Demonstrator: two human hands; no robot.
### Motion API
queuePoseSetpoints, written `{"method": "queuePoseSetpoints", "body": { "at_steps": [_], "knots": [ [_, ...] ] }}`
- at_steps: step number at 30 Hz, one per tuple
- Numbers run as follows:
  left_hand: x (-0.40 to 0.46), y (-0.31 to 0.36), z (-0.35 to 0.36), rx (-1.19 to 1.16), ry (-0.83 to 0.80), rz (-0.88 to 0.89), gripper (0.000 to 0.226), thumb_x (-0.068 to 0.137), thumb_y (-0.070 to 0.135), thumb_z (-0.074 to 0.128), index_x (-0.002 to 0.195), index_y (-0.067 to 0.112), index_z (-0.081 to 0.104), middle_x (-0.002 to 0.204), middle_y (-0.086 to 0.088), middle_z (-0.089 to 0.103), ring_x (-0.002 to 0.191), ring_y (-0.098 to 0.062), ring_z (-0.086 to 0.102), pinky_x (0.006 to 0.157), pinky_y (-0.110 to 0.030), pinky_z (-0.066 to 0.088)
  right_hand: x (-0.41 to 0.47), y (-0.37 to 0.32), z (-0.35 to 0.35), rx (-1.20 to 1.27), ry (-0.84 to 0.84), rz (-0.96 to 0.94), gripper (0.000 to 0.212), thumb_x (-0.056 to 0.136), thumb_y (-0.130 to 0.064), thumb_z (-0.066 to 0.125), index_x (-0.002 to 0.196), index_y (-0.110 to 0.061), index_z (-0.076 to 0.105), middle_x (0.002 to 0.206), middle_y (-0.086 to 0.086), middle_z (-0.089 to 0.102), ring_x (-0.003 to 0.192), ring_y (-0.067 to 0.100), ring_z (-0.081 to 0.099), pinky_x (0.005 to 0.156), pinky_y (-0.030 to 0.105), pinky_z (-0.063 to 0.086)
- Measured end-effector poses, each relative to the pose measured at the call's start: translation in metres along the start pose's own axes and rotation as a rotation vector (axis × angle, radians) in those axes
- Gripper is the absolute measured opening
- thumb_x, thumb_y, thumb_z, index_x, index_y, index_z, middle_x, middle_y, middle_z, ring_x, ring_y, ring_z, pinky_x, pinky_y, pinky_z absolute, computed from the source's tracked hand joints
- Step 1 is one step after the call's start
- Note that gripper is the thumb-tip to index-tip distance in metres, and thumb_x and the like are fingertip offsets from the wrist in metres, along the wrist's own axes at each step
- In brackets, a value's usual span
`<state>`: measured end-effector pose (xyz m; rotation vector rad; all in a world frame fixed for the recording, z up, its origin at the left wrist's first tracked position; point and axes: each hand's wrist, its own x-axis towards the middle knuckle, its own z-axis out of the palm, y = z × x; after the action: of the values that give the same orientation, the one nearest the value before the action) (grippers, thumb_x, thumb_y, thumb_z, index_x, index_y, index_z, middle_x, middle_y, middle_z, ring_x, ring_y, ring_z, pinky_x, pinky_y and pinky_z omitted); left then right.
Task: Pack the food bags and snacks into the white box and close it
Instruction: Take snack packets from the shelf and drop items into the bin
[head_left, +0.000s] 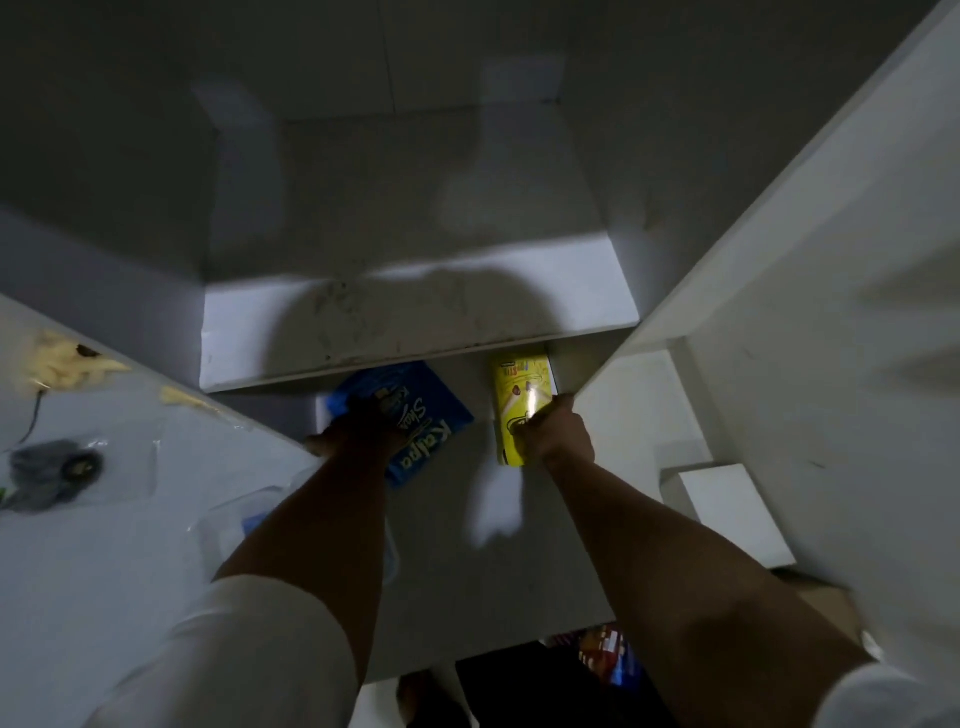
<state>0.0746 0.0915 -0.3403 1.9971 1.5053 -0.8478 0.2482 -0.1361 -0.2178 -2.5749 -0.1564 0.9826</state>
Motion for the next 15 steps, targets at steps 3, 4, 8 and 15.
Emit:
{"method": "queuePoseSetpoints", "body": {
  "at_steps": [3,4,8,15],
  "knots": [
    [-0.051,0.005,-0.019,0.028,0.016,0.027,0.152,0.028,0.109,0.034,0.158,0.038,0.001,0.163,-0.011,0.024,0.132,-0.041,0.048,0.107,-0.057,0.036,0.001,-0.001,0.003,-0.008,0.010,0.002,0.102,0.063,-0.068,0.070,0.144,-0.019,0.031,0.133,0.014,0.057,0.122,0.039,0.058,0.099,0.051,0.052],
    [-0.051,0.005,-0.020,0.043,0.017,0.013,0.156,0.025,0.111,0.033,0.159,0.036,0.001,0.162,-0.011,0.028,0.131,-0.040,0.050,0.105,-0.055,0.036,0.002,-0.002,0.004,-0.010,0.016,0.007,0.109,0.060,-0.072,0.069,0.146,-0.019,0.029,0.134,0.014,0.056,0.123,0.039,0.057,0.099,0.052,0.052],
    [-0.055,0.006,-0.030,0.016,0.057,0.001,0.167,0.015,0.110,0.034,0.159,0.030,0.007,0.154,-0.012,0.040,0.128,-0.039,0.053,0.103,-0.056,0.038,0.006,-0.005,0.011,-0.023,0.003,0.031,0.127,0.053,-0.080,0.071,0.152,-0.019,0.020,0.138,0.015,0.052,0.125,0.041,0.055,0.100,0.054,0.051],
    [-0.096,0.006,-0.040,-0.190,0.228,-0.063,0.068,0.092,0.042,0.063,0.145,0.011,0.033,0.122,-0.014,0.062,0.111,-0.034,0.062,0.081,-0.042,0.046,0.011,-0.003,0.014,0.021,-0.030,0.035,0.116,0.063,-0.065,0.082,0.150,-0.013,0.024,0.139,0.017,0.054,0.125,0.039,0.057,0.099,0.045,0.052]
  ]
}}
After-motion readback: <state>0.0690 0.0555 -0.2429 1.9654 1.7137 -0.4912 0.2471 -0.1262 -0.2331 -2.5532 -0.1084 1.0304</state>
